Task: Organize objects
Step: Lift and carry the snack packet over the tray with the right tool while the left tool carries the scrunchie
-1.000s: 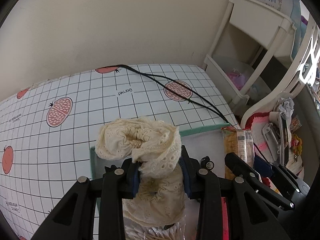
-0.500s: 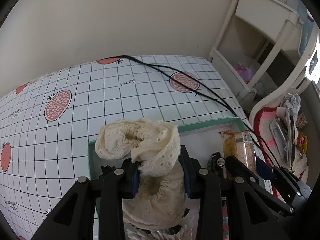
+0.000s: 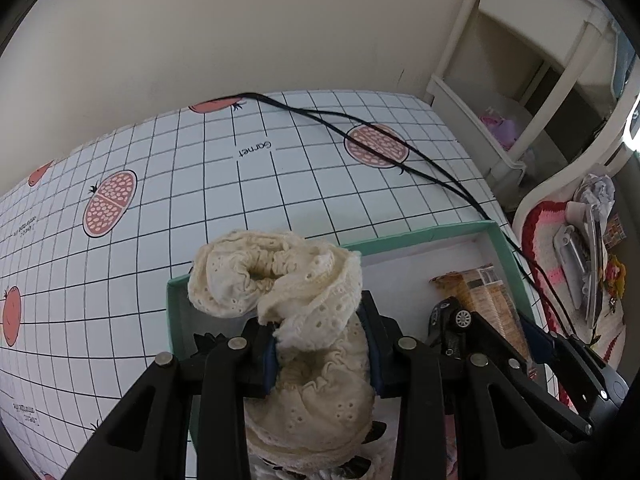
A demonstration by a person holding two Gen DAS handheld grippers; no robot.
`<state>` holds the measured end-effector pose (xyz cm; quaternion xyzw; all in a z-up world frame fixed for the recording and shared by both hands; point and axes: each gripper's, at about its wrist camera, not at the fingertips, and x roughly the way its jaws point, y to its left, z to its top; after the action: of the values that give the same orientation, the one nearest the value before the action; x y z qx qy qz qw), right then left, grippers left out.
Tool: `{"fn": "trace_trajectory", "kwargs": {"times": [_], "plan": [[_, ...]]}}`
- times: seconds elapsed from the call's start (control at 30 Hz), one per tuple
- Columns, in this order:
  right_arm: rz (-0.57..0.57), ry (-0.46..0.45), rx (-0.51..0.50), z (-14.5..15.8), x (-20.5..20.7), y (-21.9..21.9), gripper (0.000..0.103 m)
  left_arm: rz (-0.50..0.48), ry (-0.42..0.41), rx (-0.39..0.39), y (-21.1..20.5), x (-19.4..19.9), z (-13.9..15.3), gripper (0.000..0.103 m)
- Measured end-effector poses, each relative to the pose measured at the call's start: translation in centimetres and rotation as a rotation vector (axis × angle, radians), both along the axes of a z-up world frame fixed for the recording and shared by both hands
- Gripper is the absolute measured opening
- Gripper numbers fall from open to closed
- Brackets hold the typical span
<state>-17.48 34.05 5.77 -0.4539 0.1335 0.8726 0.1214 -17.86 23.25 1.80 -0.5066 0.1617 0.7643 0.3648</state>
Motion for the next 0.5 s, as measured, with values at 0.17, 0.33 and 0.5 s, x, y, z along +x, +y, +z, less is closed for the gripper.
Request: {"fn": "trace_trajectory", "kwargs": {"times": [0.17, 0.33, 0.5], "plan": [[0.001, -0.004, 0.000, -0.02, -0.10, 0.04, 0.038, -0.046, 0.001, -0.083, 0.88, 0.14, -0.65, 0.037], [0.001, -0.016, 0.003, 0.06, -0.16, 0.02, 0.038, -0.041, -0.019, -0.061, 0.55, 0.00, -0.44, 0.038], [-0.005, -0.022, 0.007, 0.22, -0.13, 0.03, 0.039, -0.032, -0.040, -0.036, 0.09, -0.19, 0.12, 0.044]]}}
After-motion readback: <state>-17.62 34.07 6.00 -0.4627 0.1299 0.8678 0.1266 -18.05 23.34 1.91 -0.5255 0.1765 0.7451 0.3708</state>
